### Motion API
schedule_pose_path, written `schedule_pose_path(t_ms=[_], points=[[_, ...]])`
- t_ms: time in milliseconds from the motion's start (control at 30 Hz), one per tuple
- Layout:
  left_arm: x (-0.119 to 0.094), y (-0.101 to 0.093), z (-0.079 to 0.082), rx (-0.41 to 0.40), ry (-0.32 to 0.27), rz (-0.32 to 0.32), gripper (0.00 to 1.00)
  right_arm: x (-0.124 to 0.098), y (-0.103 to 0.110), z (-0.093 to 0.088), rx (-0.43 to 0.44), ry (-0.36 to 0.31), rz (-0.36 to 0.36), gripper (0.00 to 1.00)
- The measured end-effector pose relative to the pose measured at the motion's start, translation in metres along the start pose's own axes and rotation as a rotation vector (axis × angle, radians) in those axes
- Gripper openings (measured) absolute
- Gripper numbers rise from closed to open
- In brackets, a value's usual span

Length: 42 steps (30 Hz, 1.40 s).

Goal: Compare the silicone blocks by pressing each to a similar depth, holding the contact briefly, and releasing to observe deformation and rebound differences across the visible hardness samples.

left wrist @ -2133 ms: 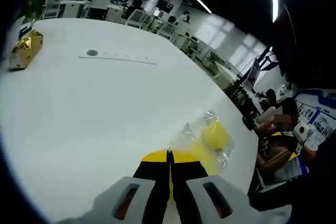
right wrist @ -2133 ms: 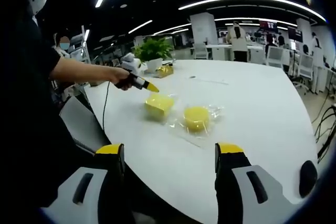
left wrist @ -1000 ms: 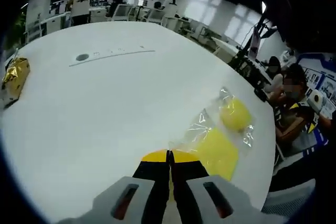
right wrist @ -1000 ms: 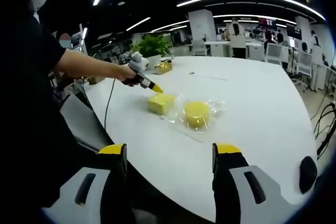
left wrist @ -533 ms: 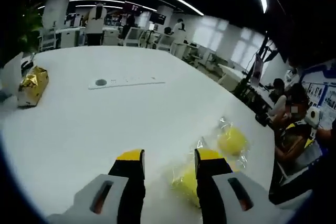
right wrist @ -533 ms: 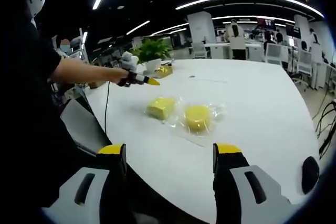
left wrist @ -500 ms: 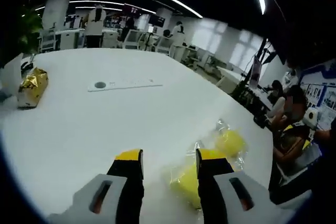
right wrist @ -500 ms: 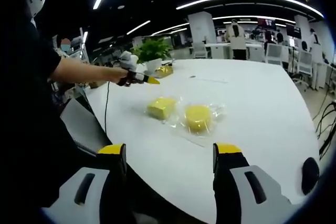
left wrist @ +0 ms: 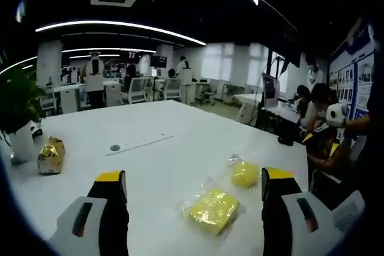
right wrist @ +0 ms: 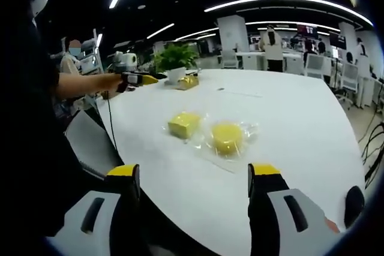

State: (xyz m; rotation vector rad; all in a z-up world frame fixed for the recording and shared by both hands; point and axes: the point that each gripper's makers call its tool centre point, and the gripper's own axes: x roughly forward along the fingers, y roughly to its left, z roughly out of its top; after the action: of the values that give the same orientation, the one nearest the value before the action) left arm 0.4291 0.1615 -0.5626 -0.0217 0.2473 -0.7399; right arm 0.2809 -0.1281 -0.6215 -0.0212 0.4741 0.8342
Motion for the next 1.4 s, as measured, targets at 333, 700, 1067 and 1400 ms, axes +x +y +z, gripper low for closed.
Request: schedule_pose_path(t_ms=[333,700,1067,1400], points=[[-0.047,-0.041,0.009,0.050,-0.039,-0.036,0.99,0.003,-0.011,0.008,-0.022,-0.045,-0.031,0.96],[-0.088,-0.090,-0.027,0.070,0.073,-0.109,0.99,0.003,-0.016,0.006,-0.027,-0.030,-0.039,0.96],[-0.113,-0.101,-0.049,0.009,0.100,-0.067,0.99,0.004,-0.014,0.011,-0.067,-0.022,-0.019,0.96],[-0.114,-0.109,-0.081,-0.063,0.225,-0.078,0.99,0.006,-0.004,-0.013,-0.084,0.090,0.024,0.91]])
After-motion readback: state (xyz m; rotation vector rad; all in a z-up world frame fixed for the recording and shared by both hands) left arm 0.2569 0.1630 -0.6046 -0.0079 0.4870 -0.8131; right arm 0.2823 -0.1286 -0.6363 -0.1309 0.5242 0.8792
